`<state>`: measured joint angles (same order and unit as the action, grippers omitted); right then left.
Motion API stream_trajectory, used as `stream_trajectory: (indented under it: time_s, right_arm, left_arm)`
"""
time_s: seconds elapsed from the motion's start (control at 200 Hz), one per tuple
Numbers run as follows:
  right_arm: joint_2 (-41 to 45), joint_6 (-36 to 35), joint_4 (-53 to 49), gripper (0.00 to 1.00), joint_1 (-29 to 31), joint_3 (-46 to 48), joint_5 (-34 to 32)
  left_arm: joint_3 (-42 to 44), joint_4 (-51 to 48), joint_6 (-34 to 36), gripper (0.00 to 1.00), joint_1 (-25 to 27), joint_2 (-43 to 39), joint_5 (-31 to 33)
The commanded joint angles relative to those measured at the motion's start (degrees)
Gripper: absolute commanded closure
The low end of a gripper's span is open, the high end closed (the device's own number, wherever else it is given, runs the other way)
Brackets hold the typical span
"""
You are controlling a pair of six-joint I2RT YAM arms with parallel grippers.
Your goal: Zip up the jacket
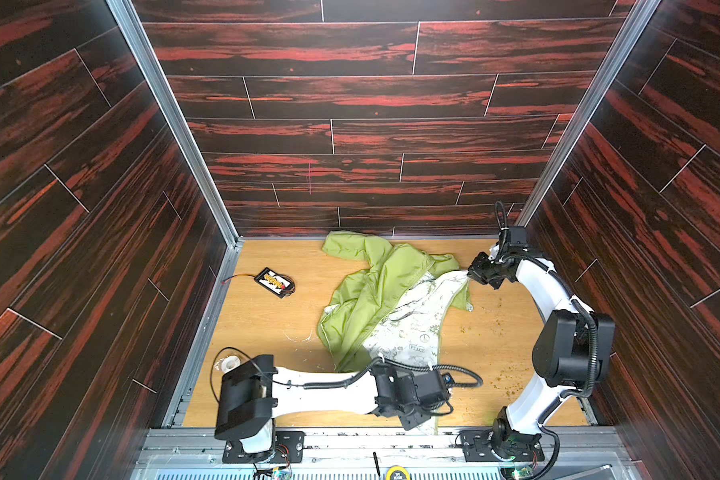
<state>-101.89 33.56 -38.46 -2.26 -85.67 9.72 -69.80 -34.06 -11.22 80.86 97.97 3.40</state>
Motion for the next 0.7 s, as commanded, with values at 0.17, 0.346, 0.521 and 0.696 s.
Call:
stream_trajectory:
  time_s: [0.17,0.346,0.521,0.696]
  right_arm:
    - [1.5,-0.6,-1.1,1.00,-0.2,-1.4,0.9]
    - [1.8,-0.6,-0.8,1.00,-0.4,-0.7,1.1]
    - [1.9,-0.7,-0.6,1.00,-0.5,-0.3,1.4]
    - [2.0,-0.5,-0.3,1.00,-0.5,0.1,1.6]
  left_arm:
    - [-0.1,-3.3,5.4,0.50,1.6,5.1,4.1]
    - [-1.0,-2.9,6.9,0.50,1.9,6.9,5.7]
    - [-2.1,-3.2,8.5,0.51,3.1,8.7,6.7]
    - [-3.0,-3.2,9.1,0.53,4.2,9.7,6.3]
